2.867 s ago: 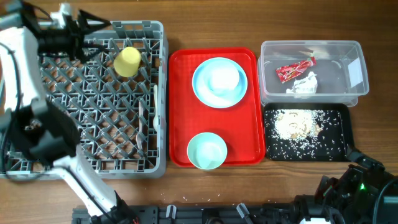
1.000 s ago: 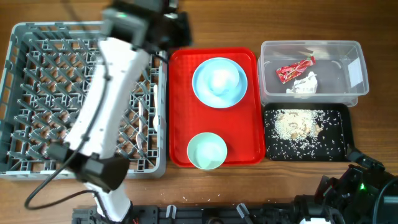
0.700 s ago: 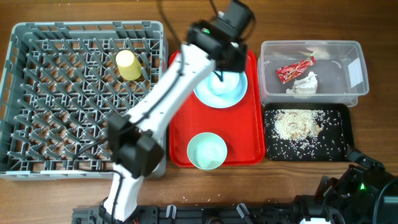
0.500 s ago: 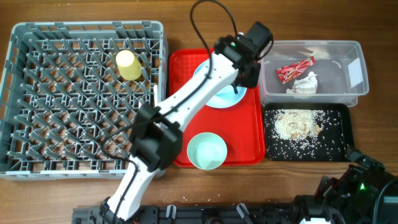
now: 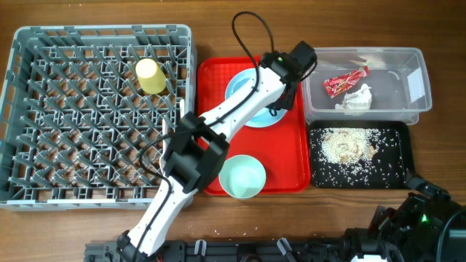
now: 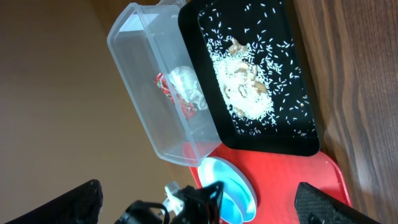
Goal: Sort waste into correct bins and load items into the dishwasher rack
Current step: 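Reach the left gripper to the light-blue bowl on the plate and grasp it, then carry the light-blue bowl into the grey rack and release it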
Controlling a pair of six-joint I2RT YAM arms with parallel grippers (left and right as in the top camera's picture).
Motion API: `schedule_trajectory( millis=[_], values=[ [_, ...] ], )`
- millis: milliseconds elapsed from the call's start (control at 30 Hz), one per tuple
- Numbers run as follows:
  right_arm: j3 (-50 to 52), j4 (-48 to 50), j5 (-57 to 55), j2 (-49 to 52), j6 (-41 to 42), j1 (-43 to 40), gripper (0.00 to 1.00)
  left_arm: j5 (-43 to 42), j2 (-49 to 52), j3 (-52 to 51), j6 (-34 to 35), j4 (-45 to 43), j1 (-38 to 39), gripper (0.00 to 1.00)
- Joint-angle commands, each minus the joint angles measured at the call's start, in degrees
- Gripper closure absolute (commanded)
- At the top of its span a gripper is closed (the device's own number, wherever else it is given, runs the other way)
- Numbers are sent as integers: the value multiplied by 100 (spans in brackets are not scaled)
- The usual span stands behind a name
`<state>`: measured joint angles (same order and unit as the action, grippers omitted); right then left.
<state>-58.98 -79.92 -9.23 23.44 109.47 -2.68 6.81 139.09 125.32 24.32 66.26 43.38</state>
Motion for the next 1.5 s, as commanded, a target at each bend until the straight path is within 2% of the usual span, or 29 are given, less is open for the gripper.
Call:
schedule_trajectory(
  millis=[0, 100, 200, 333, 367, 433, 533, 600, 767, 933, 1067, 1267, 1333, 1467],
  values=[
    [-15, -33, 22, -20, 920, -20, 0, -645, -992, 623, -15, 702, -289, 96],
    [-15, -33, 22, -20, 922, -20, 0, -1421, -1958, 1121, -437, 1368, -728, 96],
    [-15, -33, 24, -20, 918, -20, 0, -1727, -2741, 1143, -586, 1904, -1320, 96],
    [-15, -33, 24, -20, 918, -20, 0, -3379, -3049, 1091, -1604, 3034, -2771, 96],
    [-15, -33, 22, -20, 918, -20, 0, -3877, -3056, 922, -1792, 3025, -3025, 96],
    [-15, -33, 22, -20, 920, -20, 0, -5447, -3053, 354, -2481, 3027, -3740, 96],
    [-15, -33, 24, -20, 920, -20, 0, -6701, -3053, -859, -3331, 3027, -4575, 96],
    [-15, -33, 22, -20, 920, -20, 0, -7154, -3053, -1738, -3790, 3027, -4986, 96],
    [-15, -33, 24, -20, 920, -20, 0, -7414, -3053, -3418, -4723, 2986, -5963, 96],
    [-15, -33, 22, -20, 920, -20, 0, -7329, -3053, -4223, -4817, 2638, -6745, 96],
    [-15, -33, 22, -20, 920, -20, 0, -7230, -3053, -4363, -4811, 2369, -7184, 95],
    [-15, -33, 22, -20, 920, -20, 0, -6902, -3053, -4363, -4787, 2326, -7366, 83],
    [-15, -33, 22, -20, 920, -20, 0, -6636, -3053, -4363, -4647, 2330, -7440, 76],
    [-15, -33, 24, -20, 918, -20, 0, -6478, -3056, -4363, -4461, 2374, -7635, 75]
  ],
)
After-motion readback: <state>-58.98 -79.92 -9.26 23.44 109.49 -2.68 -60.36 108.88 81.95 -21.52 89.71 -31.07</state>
